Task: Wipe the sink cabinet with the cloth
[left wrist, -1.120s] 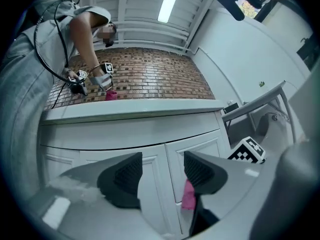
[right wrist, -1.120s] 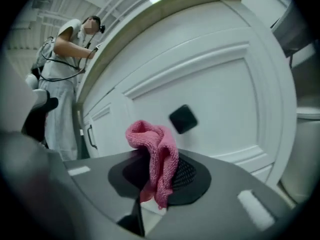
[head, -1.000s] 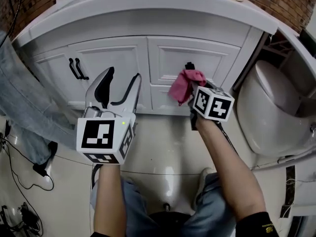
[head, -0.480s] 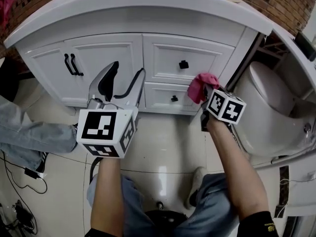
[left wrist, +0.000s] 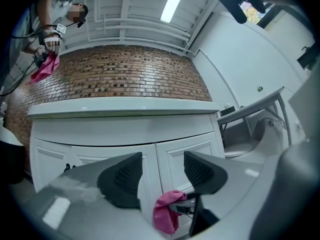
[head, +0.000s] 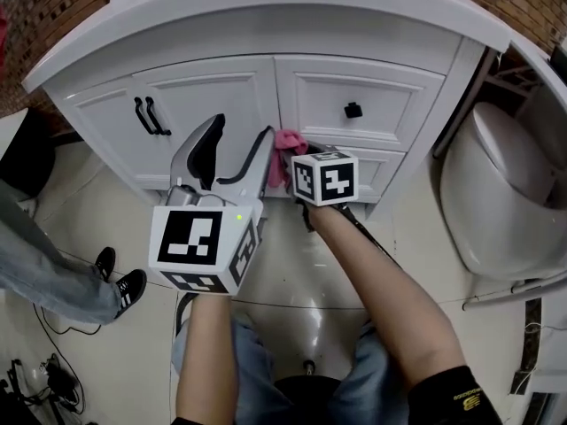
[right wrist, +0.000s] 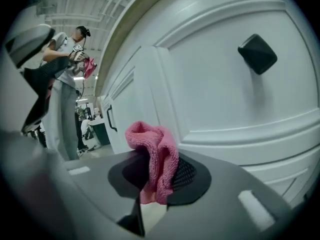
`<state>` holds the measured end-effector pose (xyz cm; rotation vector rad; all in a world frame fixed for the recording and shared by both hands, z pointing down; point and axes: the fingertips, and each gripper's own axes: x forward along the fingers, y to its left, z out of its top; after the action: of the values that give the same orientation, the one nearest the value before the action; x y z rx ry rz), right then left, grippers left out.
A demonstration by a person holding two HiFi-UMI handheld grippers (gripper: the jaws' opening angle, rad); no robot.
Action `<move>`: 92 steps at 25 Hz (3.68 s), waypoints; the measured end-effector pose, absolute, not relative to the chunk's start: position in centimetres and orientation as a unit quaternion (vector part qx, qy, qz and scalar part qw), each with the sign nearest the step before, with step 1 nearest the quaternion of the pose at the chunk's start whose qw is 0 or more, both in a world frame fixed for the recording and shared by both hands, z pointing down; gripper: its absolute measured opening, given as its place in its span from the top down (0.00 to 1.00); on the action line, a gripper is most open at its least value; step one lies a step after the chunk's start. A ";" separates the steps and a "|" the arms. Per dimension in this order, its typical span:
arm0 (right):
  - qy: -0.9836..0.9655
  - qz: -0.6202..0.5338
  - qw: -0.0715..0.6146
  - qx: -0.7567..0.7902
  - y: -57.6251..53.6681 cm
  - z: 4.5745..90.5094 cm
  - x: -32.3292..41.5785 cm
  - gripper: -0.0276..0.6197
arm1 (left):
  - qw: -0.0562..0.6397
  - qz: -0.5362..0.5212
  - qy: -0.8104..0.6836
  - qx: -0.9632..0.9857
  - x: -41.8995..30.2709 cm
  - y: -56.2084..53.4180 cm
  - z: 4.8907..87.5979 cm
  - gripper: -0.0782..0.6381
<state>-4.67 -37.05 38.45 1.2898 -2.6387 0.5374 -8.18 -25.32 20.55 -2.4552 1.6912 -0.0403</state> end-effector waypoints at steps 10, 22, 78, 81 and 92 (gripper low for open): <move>-0.831 0.156 0.093 0.527 -37.5 37.5 7.5 0.83 | 0.078 -0.013 0.552 -0.830 -7.6 -26.4 20.7 0.53; -0.701 0.220 0.043 0.677 -36.2 38.9 22.1 0.84 | 0.084 -0.017 0.547 -0.833 -7.0 -25.8 20.6 0.53; -0.838 0.308 0.095 0.440 -36.9 46.7 -5.8 0.84 | 0.075 -0.048 0.557 -0.826 -9.3 -27.3 21.8 0.53; -0.832 0.242 0.151 0.476 -37.9 46.6 -2.1 0.84 | 0.082 -0.048 0.548 -0.831 -8.8 -26.8 21.5 0.53; -0.767 0.240 0.176 0.569 -37.2 46.1 13.1 0.84 | 0.078 -0.040 0.529 -0.844 -6.7 -27.1 21.7 0.53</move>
<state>13.12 -37.20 46.10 1.6100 -2.1708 0.6801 -6.74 -27.12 21.66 -2.5278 1.5836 -0.1192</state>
